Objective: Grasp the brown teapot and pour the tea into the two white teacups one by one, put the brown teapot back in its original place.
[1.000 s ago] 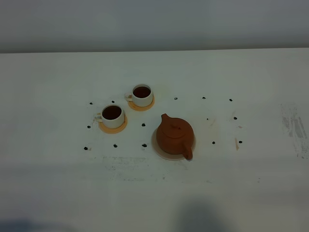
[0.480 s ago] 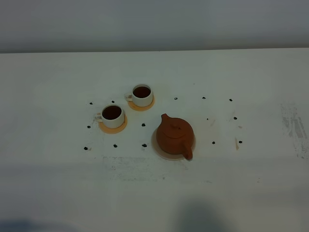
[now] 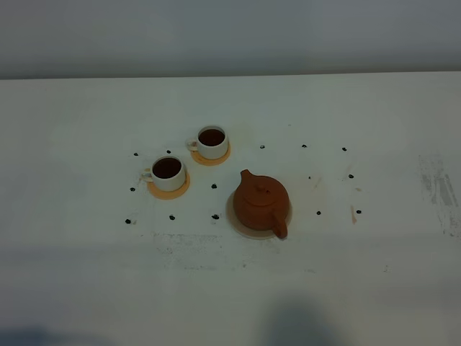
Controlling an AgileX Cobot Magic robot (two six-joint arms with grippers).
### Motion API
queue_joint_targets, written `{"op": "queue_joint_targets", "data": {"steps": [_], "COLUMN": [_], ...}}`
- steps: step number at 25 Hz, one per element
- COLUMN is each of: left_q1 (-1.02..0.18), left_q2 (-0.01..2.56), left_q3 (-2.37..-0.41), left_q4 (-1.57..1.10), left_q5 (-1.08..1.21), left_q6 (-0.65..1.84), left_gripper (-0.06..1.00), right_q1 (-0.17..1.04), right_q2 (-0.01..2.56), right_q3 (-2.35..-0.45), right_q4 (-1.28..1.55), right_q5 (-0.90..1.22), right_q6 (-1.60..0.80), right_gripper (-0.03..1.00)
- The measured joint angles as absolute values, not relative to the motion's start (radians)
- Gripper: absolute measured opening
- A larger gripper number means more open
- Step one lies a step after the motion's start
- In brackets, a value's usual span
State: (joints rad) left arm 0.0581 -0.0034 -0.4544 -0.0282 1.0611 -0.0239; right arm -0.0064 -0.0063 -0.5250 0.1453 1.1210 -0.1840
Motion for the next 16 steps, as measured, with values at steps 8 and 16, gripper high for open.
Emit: {"op": "queue_joint_targets", "data": {"steps": [8,16], "left_q1": [-0.004,-0.004], "left_q2": [-0.003,-0.003], "left_q3": [-0.454,-0.454], "left_q4": [-0.028,-0.028], "left_q5": [1.061,1.061], "left_q6": [-0.024,-0.024], "left_gripper": [0.54,0.54], "right_q1": [-0.006,-0.006], "right_q2": [-0.006,-0.006], "right_q3": [-0.525,-0.525], "right_q4": [0.146,0.147], "right_q5": [1.121,1.121], "right_q6": [-0.185,-0.185], "right_gripper": [0.20,0.20]}}
